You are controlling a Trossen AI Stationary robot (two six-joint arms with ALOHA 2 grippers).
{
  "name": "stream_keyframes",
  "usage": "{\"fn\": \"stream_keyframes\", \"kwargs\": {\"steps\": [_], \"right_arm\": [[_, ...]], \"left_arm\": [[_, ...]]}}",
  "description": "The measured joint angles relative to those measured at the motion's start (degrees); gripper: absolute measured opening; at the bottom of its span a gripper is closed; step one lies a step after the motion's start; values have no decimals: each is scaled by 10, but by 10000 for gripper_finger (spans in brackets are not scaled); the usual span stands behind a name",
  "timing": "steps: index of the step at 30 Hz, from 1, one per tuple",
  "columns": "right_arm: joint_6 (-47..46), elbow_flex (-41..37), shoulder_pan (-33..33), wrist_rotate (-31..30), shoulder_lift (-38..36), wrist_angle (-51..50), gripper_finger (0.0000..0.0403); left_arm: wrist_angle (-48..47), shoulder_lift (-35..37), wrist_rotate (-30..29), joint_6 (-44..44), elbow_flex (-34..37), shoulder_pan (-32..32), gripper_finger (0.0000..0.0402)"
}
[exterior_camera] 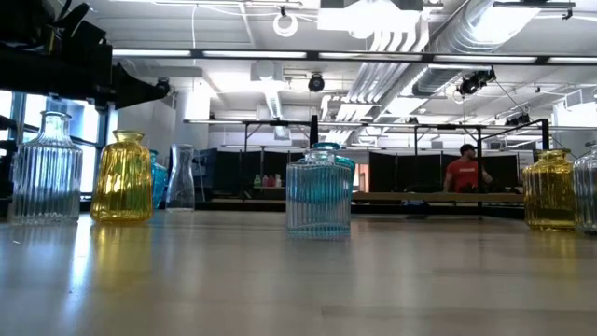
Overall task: Sort vases onto shelf
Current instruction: Put the transparent vase on the shelf
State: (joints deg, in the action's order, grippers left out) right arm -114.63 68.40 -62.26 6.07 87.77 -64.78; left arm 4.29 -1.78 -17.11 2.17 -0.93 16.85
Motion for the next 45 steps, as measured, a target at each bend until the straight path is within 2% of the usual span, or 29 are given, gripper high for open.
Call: {"fn": "stream_keyframes", "kwargs": {"steps": [9, 14, 22, 26, 29, 34, 45], "right_arm": [[4, 28, 1, 2, -10, -18, 5], [20, 90, 16, 12, -10, -93, 4], [98, 222, 81, 8, -11, -253, 2], [172, 262, 131, -34, -22, -246, 1], [248, 269, 183, -67, -35, -254, 1], [417, 268, 300, -89, -49, -251, 1], [805, 271, 659, -89, -50, -252, 1]], "left_arm": [[0, 0, 0, 0, 0, 0, 1], [0, 0, 0, 0, 0, 0, 1], [-1, 0, 0, 0, 0, 0, 1], [-1, 0, 0, 0, 0, 0, 1], [-1, 0, 0, 0, 0, 0, 1], [-2, 0, 0, 0, 0, 0, 1], [-2, 0, 0, 0, 0, 0, 1]]}}
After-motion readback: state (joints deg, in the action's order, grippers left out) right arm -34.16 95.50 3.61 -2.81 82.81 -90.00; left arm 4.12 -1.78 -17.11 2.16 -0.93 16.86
